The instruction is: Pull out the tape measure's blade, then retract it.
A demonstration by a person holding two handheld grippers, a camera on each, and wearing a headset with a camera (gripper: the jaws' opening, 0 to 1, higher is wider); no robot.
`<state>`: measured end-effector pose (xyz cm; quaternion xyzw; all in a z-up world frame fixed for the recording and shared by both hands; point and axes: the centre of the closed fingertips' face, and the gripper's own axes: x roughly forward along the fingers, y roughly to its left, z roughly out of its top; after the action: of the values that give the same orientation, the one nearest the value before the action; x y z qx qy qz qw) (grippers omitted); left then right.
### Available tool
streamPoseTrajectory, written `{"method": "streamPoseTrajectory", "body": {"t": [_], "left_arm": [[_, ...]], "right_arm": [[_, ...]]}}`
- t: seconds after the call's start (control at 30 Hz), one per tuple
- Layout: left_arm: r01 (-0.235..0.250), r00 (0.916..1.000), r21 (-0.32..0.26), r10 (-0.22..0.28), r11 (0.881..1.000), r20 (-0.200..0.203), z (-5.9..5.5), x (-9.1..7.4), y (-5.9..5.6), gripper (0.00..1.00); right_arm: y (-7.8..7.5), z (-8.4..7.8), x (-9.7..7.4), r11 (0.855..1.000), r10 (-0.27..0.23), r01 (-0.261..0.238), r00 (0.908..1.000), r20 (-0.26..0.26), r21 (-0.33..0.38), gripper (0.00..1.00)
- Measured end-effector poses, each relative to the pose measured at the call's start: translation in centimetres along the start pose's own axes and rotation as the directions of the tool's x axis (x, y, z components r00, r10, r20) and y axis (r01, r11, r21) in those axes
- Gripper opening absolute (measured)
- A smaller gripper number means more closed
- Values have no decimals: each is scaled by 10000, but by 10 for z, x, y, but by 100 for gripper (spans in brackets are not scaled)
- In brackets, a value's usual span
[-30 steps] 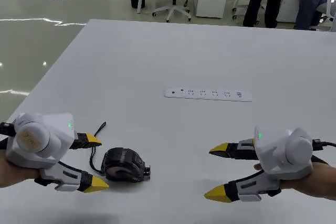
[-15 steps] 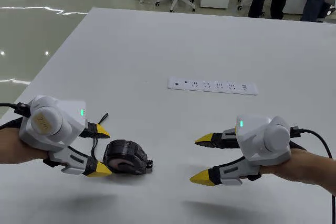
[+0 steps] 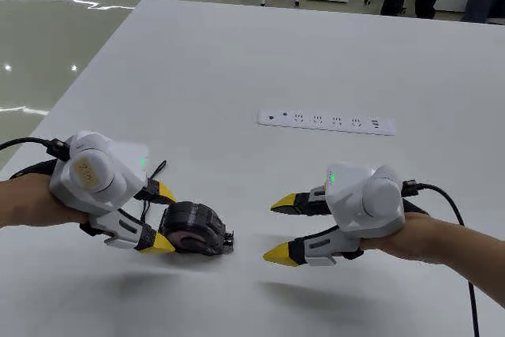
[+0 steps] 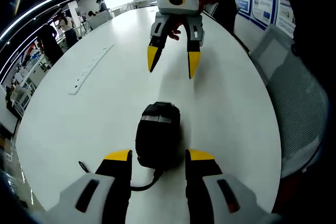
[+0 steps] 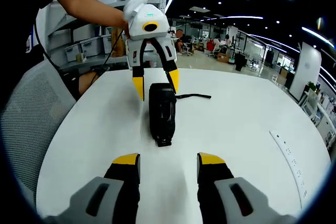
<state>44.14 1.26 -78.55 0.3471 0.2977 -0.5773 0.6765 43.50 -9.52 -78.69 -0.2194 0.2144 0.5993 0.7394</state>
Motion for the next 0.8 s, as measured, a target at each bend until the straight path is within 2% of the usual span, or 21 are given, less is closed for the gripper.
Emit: {"method": "streamPoseTrajectory", "body": {"t": [0.23,0.4,0.8], "left_arm": [[177,9997,210,-174,9996,-159,-1,7,1,33],[357,9991,407,-347,9985,-252,0,10,-3,31],[382,9986,608,-359,9974,-380,-5,11,0,26]], "right_arm": [[3,0,17,9996,238,-240,9997,-92,-128,38],[4,0,30,9989,417,-421,9989,-196,-192,36],[7,1,58,9976,661,-669,9970,-397,-195,28]]}}
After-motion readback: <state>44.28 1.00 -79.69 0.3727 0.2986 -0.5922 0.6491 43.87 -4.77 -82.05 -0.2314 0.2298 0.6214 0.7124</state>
